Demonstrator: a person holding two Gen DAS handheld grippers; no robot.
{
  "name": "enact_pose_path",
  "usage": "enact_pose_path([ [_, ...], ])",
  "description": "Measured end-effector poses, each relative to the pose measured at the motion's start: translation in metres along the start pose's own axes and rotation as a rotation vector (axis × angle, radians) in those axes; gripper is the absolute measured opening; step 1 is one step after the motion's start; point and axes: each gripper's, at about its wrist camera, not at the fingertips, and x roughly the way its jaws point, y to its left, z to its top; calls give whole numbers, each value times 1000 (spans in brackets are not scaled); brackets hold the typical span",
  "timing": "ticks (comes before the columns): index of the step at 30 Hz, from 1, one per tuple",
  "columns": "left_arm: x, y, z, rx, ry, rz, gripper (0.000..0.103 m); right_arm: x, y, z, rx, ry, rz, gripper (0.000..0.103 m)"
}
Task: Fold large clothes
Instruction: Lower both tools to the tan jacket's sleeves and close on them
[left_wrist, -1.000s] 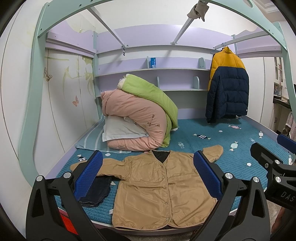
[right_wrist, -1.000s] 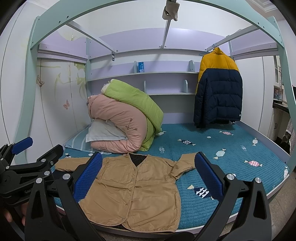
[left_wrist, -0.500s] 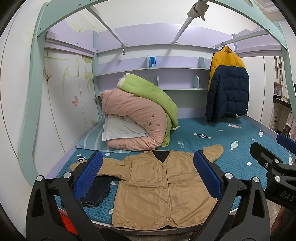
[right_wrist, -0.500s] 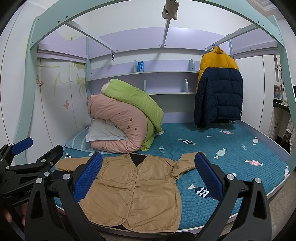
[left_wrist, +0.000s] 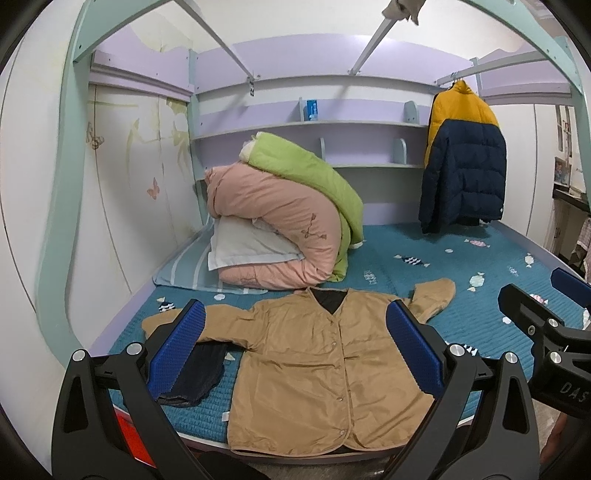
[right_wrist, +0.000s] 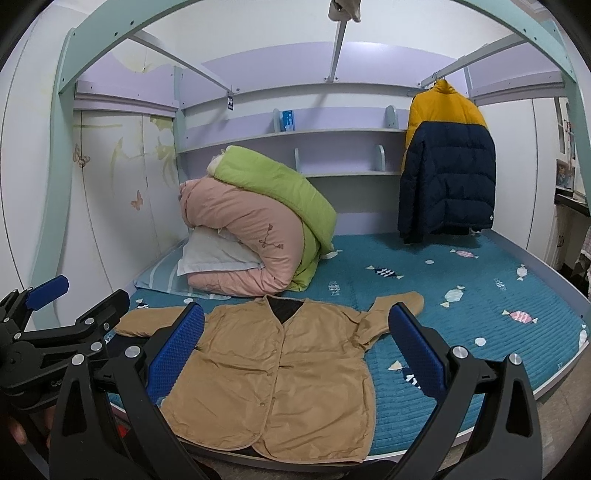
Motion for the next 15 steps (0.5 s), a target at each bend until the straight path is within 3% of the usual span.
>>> enact_pose_path([
  [15, 96, 35, -24, -33, 210, 60, 98, 103, 16, -30, 24, 179, 59, 96],
])
